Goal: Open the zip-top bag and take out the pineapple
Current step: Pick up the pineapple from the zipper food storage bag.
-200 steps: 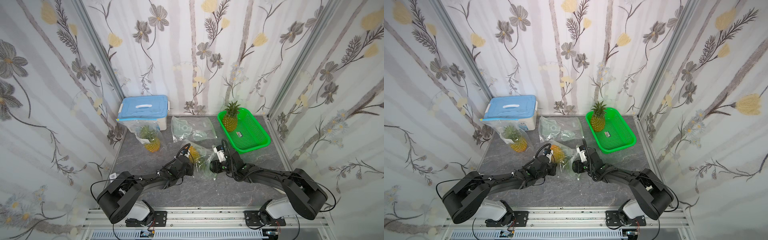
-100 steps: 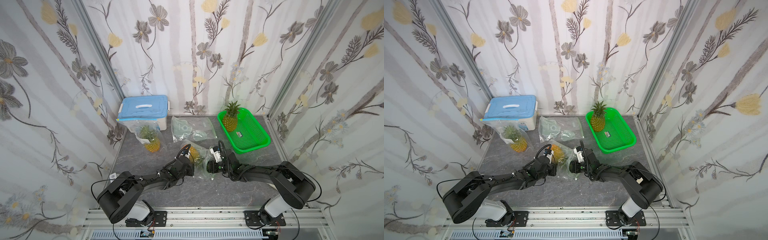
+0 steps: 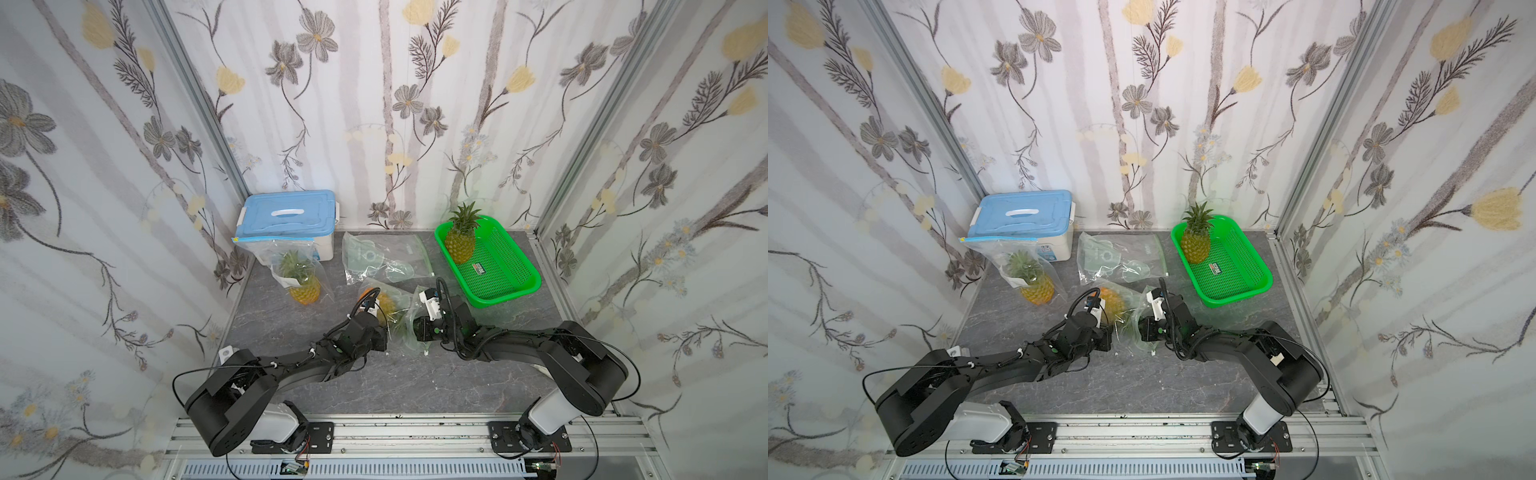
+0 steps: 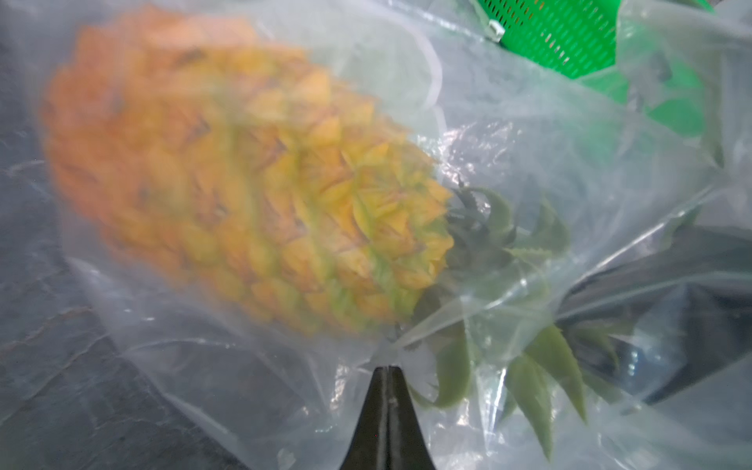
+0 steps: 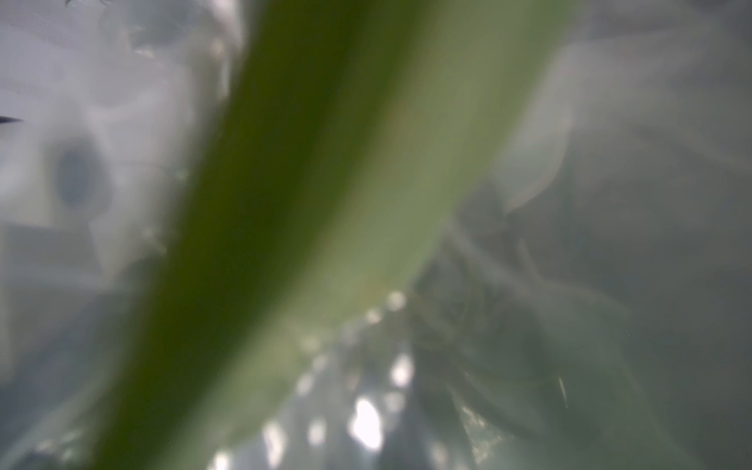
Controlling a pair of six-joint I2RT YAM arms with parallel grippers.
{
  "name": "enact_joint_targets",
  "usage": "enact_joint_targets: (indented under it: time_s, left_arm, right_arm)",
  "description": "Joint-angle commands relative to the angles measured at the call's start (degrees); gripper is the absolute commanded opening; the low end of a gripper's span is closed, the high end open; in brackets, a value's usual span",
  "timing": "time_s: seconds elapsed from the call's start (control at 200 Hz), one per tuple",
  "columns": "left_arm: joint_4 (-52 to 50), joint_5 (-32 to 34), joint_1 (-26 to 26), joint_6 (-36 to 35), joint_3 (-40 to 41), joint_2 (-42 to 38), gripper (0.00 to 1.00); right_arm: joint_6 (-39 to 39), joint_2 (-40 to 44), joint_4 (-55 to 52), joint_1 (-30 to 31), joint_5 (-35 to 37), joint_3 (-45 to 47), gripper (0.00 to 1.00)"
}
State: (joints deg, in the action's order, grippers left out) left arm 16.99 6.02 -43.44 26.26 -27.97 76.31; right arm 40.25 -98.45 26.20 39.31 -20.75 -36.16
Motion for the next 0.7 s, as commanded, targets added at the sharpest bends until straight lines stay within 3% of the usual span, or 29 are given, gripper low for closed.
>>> enact_joint_targets:
  time_s: [0.0,0.23,0.435,0.525,0.694]
  left_arm:
    - [-2.0,2.2,2.1,-2.1,-0.2,-3.3,0.00]
    - [-0.7,-0.1,5.7,-3.1,-1.0,-3.5,0.00]
    - [0.4,-0.6,5.8,-1.6,-0.5,-6.0,0.00]
    - [0.4,-1.0,5.8,-0.9,0.2,-8.0,0.08]
    - [0.3,-3.9,7.2,-1.4,3.1,-14.6,0.39]
  right_arm:
    - [-2.9,5.2,-3.3,0.0,2.1,-0.6,0.00]
    - [-8.2,17.4,-19.7,0.1,3.5,-5.7,0.00]
    - [-14.3,21.7,-37.2,0.1,6.6,-20.1,0.00]
    - [-15.7,21.6,-42.3,0.1,7.3,-24.2,0.00]
    - [-15.5,23.9,-42.7,0.0,7.9,-22.7,0.00]
